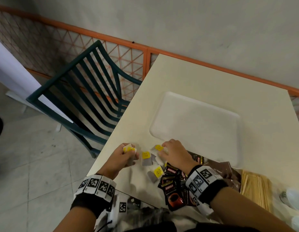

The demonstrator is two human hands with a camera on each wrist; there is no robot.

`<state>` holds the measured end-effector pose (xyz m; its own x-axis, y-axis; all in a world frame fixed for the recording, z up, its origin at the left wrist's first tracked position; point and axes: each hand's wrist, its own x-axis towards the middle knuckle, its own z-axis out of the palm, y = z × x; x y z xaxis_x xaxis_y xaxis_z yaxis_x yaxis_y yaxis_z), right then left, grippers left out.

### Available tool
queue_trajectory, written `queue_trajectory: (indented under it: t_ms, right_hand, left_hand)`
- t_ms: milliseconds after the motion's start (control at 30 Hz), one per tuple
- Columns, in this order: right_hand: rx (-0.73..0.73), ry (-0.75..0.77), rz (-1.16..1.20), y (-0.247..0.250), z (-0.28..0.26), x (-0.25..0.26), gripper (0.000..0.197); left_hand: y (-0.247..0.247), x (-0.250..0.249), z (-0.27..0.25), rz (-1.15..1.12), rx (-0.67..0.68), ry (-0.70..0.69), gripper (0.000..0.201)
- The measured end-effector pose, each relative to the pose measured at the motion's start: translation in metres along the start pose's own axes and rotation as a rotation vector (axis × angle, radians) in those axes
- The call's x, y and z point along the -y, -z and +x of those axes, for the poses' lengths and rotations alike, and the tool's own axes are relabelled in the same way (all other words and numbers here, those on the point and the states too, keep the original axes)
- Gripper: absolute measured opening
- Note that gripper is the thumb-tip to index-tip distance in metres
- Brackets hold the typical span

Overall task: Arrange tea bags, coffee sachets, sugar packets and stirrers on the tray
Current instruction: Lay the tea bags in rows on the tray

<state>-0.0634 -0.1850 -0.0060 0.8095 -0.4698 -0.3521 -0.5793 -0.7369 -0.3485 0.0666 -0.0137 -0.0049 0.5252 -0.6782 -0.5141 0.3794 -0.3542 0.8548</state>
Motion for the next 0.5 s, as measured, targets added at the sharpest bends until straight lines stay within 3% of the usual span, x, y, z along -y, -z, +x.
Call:
queue_trajectory:
  t_ms: [133, 300, 400, 500]
  right_hand:
    - [-0.027, 0.022, -0.078, -0.013, 0.003, 0.007, 0.049]
    - [-0.094, 0.137, -0.036, -0.011, 0.009, 0.011, 0.028]
    - [-0.184, 0.133, 0.143, -0.001, 0.008, 0.014, 0.023]
    - [-0.276, 0.231, 0.324, 0.012, 0.005, 0.025, 0.019]
  left_hand:
    - [-0.004, 0.001, 0.002, -0.088, -0.036, 0.088, 0.015]
    - [-0.008, -0.005, 0.002, -0.114, -0.050, 0.089, 0.023]
    - [-0.007, -0.007, 0.002, -0.108, -0.044, 0.093, 0.019]
    - [-0.008, -0.007, 0.005, -0.136, -0.043, 0.129, 0.011]
